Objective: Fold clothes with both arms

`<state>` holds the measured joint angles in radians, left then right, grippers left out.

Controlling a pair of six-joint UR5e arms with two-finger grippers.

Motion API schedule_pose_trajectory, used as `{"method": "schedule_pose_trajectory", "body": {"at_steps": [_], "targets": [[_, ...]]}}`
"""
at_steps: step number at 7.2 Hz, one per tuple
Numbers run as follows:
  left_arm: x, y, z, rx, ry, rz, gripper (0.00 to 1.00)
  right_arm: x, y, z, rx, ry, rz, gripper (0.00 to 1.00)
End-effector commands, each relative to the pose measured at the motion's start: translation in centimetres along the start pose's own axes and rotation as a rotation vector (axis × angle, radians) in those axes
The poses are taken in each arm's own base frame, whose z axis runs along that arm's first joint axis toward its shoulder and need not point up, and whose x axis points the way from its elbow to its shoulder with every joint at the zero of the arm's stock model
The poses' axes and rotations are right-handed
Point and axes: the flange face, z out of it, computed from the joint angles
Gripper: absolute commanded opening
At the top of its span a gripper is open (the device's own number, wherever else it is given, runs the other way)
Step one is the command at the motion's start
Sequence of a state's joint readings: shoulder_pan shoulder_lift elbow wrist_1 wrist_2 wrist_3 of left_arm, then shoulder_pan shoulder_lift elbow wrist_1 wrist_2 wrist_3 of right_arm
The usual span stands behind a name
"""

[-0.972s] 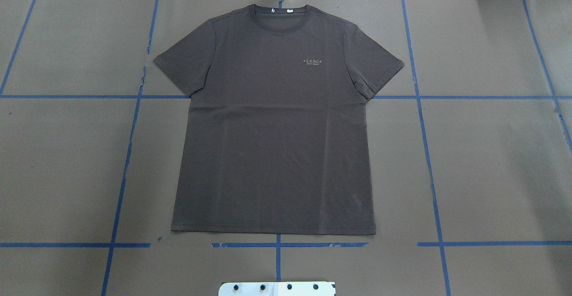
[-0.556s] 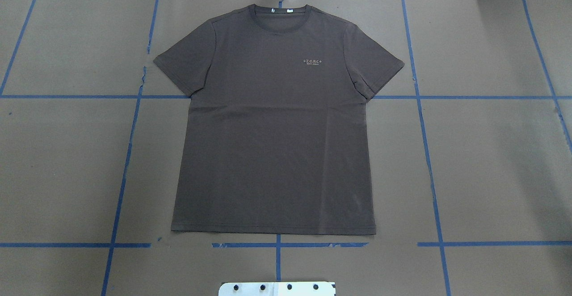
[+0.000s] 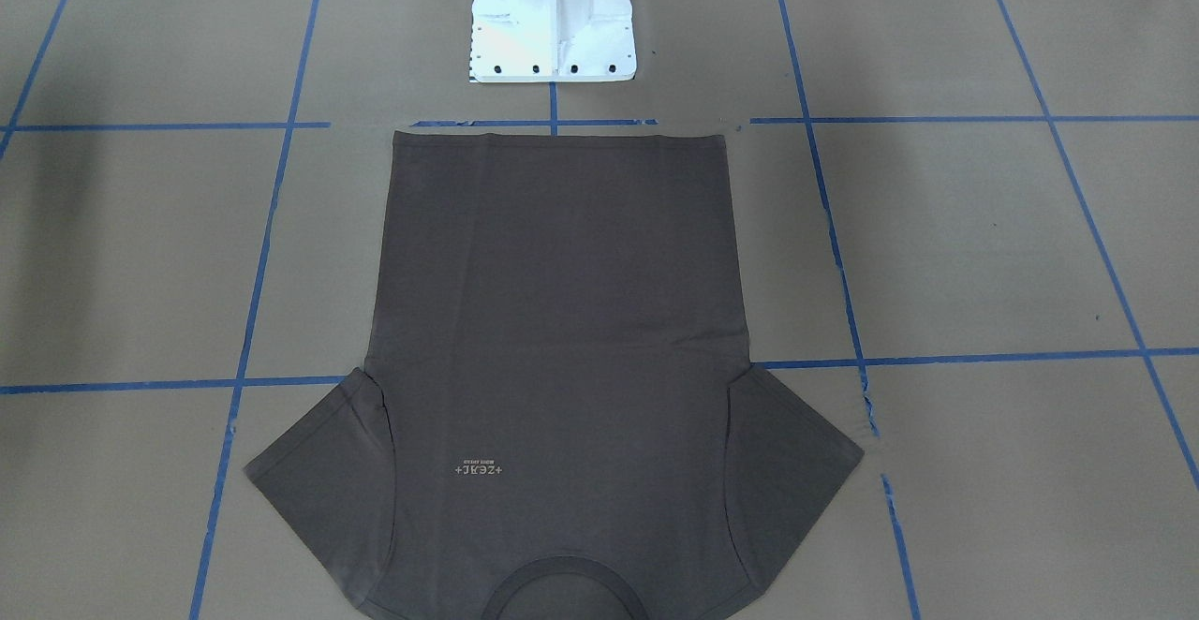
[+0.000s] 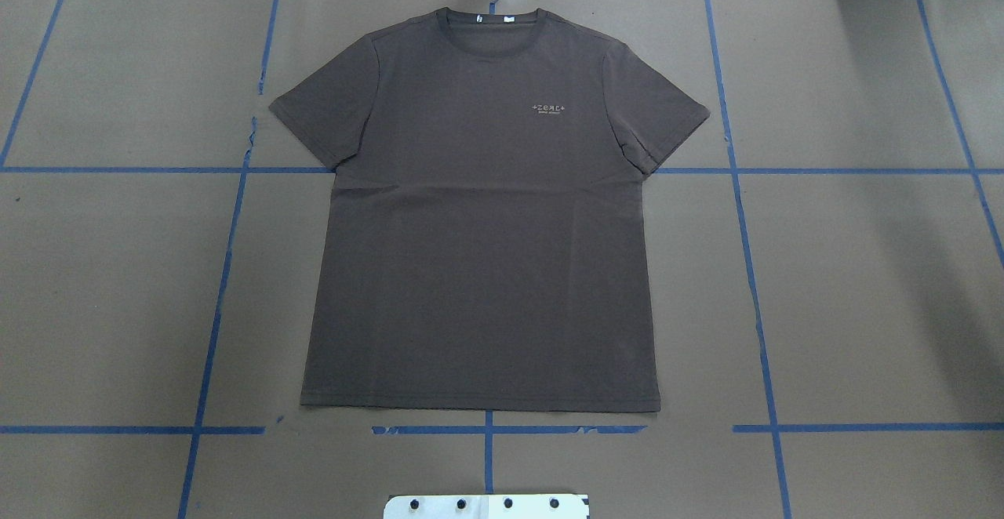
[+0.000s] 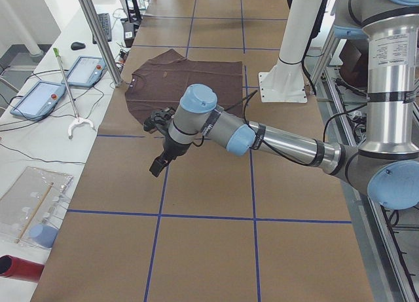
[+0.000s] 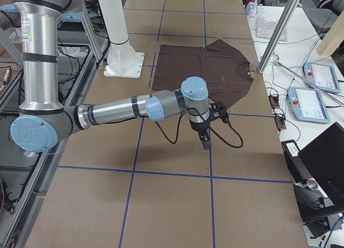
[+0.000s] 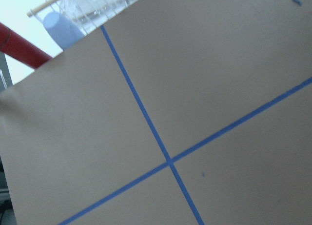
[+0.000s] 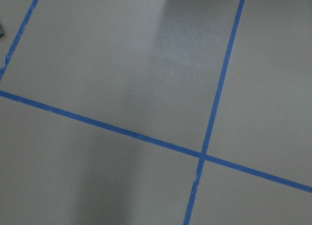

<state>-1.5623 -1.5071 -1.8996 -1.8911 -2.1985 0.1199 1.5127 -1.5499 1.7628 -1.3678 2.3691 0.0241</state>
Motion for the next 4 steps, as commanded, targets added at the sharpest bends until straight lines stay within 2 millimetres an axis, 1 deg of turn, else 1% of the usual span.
{"method": "schedule_pose_trajectory", "body": {"at_steps": [1,2,3,4], "targets": [[0.1,-1.3,-0.1,0.026,0.002,-0.025,1.0,-6.4,-6.9,1.2,0.041,-0.095,0.148,1.0],[0.1,-1.3,-0.3,0.029,0.0,-0.025,1.0,-11.5,-10.6,2.4,0.054,-0.114,0.223,1.0],[0.2,-1.3,-0.2,0.028,0.001,-0.022,1.0,-16.3,-13.5,4.8,0.074,-0.098,0.266,0.99],[0.2,-1.3,-0.2,0.028,0.001,-0.021,1.0,-20.7,-15.8,8.5,0.097,-0.08,0.303,0.96]]}}
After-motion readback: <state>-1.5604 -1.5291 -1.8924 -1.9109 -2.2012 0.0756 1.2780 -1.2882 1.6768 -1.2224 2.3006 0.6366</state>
